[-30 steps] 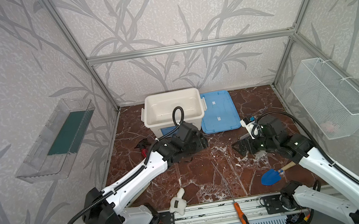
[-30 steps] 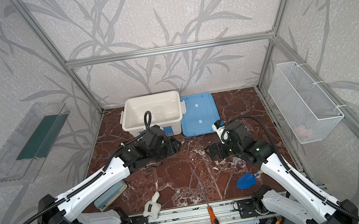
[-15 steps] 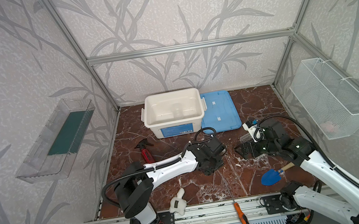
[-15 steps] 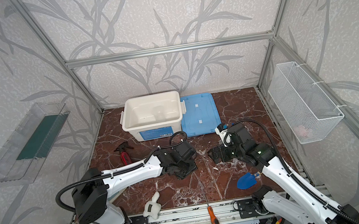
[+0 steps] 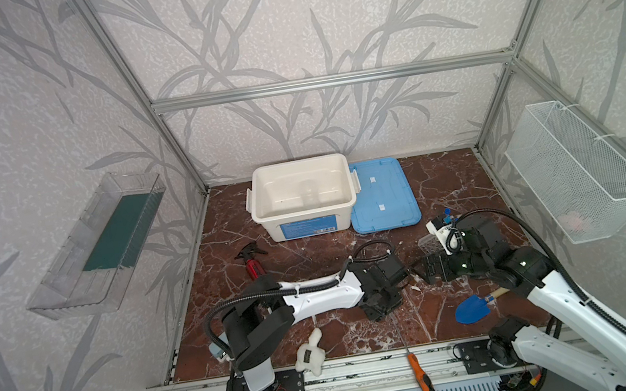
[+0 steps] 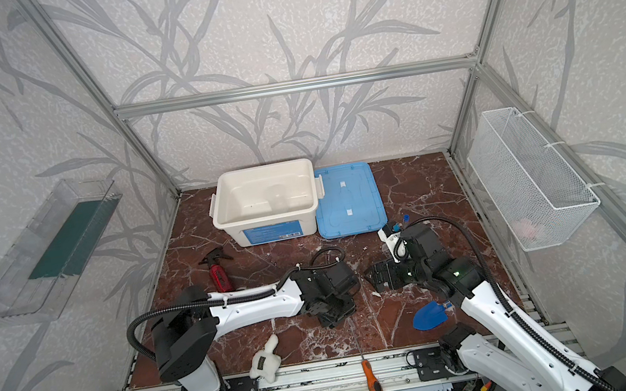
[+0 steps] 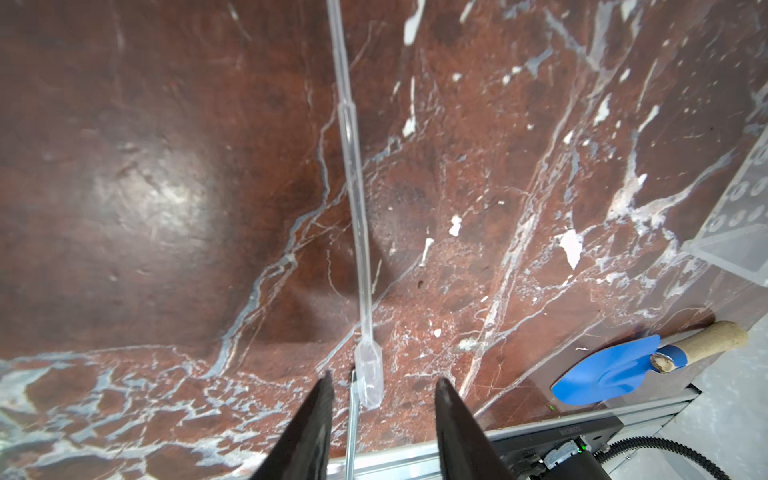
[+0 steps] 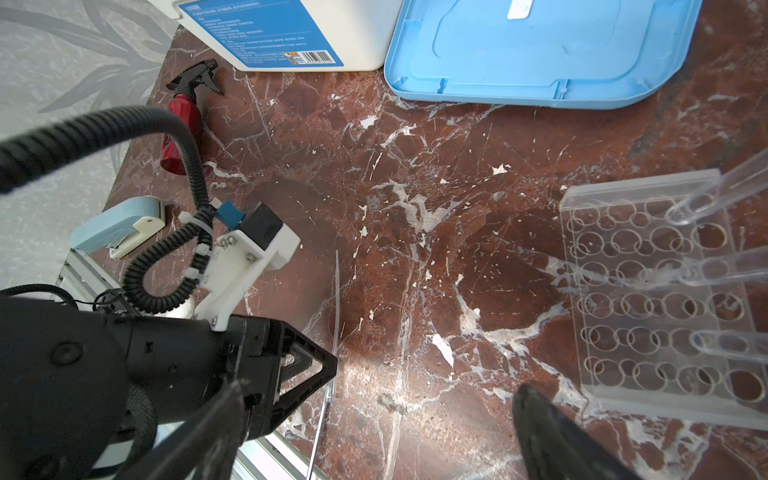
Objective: Organize the chemistry lab equipment
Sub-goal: 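Lower the left gripper onto the second pipette and close it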
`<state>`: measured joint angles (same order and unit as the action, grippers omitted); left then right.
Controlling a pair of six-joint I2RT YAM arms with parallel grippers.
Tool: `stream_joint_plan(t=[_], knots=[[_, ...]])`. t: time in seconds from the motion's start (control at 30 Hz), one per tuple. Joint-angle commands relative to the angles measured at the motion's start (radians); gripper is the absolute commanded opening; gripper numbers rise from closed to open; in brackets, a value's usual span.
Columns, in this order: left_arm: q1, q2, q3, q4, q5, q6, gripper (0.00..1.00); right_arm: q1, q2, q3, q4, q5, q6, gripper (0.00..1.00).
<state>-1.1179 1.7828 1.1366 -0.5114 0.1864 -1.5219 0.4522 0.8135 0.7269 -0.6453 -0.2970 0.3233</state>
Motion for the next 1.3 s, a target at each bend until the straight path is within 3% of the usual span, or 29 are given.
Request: stream_joint_plan(t=[0.0,0.23,0.47,0.63,0.83,0.97,1.2,1.27], knots=[[-0.001,0.028,0.024,-0.022,0.009,-0.034,0.41,-0.001,-0.011,-0.005,0.023,-0.006,0.017,0.99],[0.001,0.055,-0.006,0.01,0.033,-0.059,0.28,-0.002,-0.032,-0.005,0.011,0.013,0.011,0.99],[0.003,0.058,-0.017,0.022,0.043,-0.066,0.23,-0.001,-0.034,-0.009,0.01,0.028,0.007,0.99],[0.006,0.059,-0.021,0.02,0.046,-0.067,0.13,-0.001,-0.041,-0.009,0.003,0.041,-0.002,0.99],[0.009,0.056,-0.029,0.032,0.048,-0.07,0.11,-0.001,-0.057,-0.013,0.001,0.07,-0.007,0.99],[0.01,0.052,-0.031,0.035,0.049,-0.066,0.03,-0.001,-0.062,-0.013,0.005,0.081,-0.005,0.99],[0.016,0.027,-0.037,0.045,0.023,-0.048,0.02,-0.001,-0.066,-0.014,0.018,0.082,0.003,0.99],[0.016,0.026,-0.028,0.038,0.017,-0.037,0.08,-0.001,-0.066,-0.011,0.02,0.081,0.005,0.99]])
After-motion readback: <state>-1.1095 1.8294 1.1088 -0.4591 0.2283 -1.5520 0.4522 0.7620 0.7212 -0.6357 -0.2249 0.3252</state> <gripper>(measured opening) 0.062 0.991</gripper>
